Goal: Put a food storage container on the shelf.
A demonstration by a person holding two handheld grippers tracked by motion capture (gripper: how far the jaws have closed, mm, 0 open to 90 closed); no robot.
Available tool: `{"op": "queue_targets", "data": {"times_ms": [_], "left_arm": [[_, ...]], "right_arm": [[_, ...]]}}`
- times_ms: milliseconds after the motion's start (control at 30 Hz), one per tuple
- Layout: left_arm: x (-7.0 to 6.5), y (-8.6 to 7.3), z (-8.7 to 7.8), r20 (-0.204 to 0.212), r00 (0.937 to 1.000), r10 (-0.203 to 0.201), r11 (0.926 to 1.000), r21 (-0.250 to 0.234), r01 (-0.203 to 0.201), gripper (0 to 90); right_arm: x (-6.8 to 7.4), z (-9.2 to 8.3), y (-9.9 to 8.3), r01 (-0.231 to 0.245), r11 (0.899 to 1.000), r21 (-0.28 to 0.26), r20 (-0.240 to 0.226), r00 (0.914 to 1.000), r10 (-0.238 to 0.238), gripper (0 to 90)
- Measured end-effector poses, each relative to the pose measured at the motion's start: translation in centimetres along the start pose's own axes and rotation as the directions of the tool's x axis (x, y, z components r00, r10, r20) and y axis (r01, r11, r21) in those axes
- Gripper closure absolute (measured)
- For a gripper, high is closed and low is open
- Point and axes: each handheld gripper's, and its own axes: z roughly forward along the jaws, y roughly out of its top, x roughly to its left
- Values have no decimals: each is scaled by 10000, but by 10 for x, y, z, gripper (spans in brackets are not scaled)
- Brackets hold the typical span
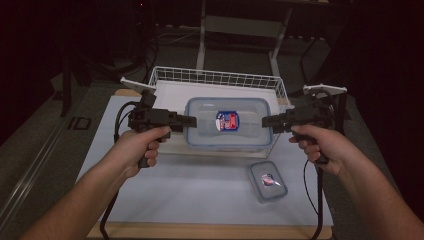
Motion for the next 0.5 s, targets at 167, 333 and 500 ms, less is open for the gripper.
{"op": "queue_targets", "data": {"times_ms": [167, 333, 500], "left_arm": [[-4, 17, -3, -19, 10000, 78, 9998, -185, -78, 495], [-4, 32, -5, -59, 9999, -87, 9995, -307, 85, 492], [-4, 42, -8, -151, 9999, 47, 9989, -462, -54, 494]], "right_arm": [[7, -3, 12, 114, 9998, -152, 27, 9999, -114, 550], [17, -2, 31, 240, 9994, -256, 154, 9996, -236, 550], [17, 1, 41, 235, 9991, -363, -5, 9997, -236, 550]]}}
